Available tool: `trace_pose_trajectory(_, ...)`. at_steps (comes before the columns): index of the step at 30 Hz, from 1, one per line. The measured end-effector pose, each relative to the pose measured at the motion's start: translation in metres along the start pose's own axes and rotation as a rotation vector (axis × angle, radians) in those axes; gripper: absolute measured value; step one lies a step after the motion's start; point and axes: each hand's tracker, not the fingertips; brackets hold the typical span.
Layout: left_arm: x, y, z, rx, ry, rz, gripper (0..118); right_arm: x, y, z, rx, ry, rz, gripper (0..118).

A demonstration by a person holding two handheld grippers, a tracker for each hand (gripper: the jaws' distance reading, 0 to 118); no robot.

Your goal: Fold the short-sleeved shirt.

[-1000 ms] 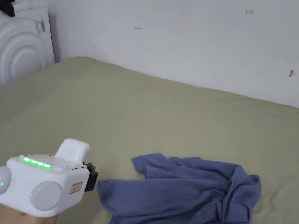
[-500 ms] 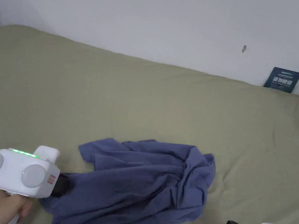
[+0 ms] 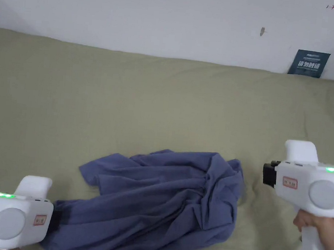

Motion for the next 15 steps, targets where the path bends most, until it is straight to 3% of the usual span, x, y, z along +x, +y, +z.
trace_pose_trajectory(1, 0.000, 0.000, 0.000, 0.003, 0.000, -0.003, 4, 0.001, 0.007, -0.017, -0.028, 0.010, -0.003, 13)
trace_pose_trajectory(2, 0.000, 0.000, 0.000, 0.004, -0.001, -0.003, 4, 0.002, 0.013, -0.033, -0.067, 0.018, -0.006, 45)
trace_pose_trajectory(3, -0.001, 0.000, 0.001, 0.005, -0.004, -0.003, 4, 0.003, 0.016, -0.050, -0.096, 0.021, -0.015, 87)
trace_pose_trajectory(4, -0.003, 0.000, -0.002, 0.005, -0.008, -0.001, 4, 0.003, 0.019, -0.068, -0.136, 0.034, -0.028, 118)
trace_pose_trajectory(9, -0.009, 0.002, -0.013, 0.001, -0.021, 0.000, 4, -0.011, 0.006, -0.123, -0.319, 0.076, -0.010, 113)
trace_pose_trajectory(12, -0.009, 0.001, -0.017, 0.007, -0.013, -0.013, 4, -0.026, -0.009, -0.139, -0.335, 0.005, 0.057, 112)
trace_pose_trajectory(15, -0.012, 0.000, -0.019, 0.016, -0.010, -0.015, 4, -0.024, 0.000, -0.129, -0.346, 0.036, 0.002, 108)
